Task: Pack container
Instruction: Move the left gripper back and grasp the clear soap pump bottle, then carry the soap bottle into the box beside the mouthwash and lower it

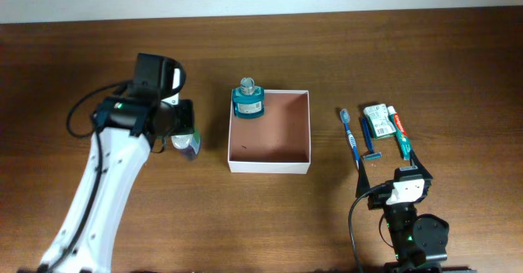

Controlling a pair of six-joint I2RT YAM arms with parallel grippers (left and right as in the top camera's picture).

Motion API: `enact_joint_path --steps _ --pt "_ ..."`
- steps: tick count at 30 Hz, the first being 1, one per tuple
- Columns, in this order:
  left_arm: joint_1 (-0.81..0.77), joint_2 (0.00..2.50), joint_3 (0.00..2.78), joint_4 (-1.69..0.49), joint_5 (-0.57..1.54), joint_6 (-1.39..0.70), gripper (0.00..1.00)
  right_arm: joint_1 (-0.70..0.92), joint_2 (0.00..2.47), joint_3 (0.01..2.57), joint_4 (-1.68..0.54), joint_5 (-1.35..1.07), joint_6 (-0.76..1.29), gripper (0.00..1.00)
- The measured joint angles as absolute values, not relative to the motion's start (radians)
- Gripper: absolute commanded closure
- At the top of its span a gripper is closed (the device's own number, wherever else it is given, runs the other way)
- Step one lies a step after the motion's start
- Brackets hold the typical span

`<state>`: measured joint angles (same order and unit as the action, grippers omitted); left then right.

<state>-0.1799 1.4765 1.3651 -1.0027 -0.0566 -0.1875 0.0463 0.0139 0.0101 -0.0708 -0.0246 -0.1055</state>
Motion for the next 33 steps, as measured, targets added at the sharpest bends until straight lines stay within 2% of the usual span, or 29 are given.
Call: enact_joint_path --steps 9,17,33 --pt "-0.180 1.417 1.374 -1.035 -0.010 -0.191 0.65 0.046 0.014 0.010 -0.071 -0.025 -0.106 0.02" --pt "-0.192 1.414 1.509 -1.106 0.048 -0.216 0.65 0.046 0.014 0.010 -0.070 -0.025 -0.105 0.01" --pt "-0.395 1.402 1.568 -1.029 0.072 -0.340 0.65 0.046 0.014 0.010 -0.071 -0.025 -0.105 0.02"
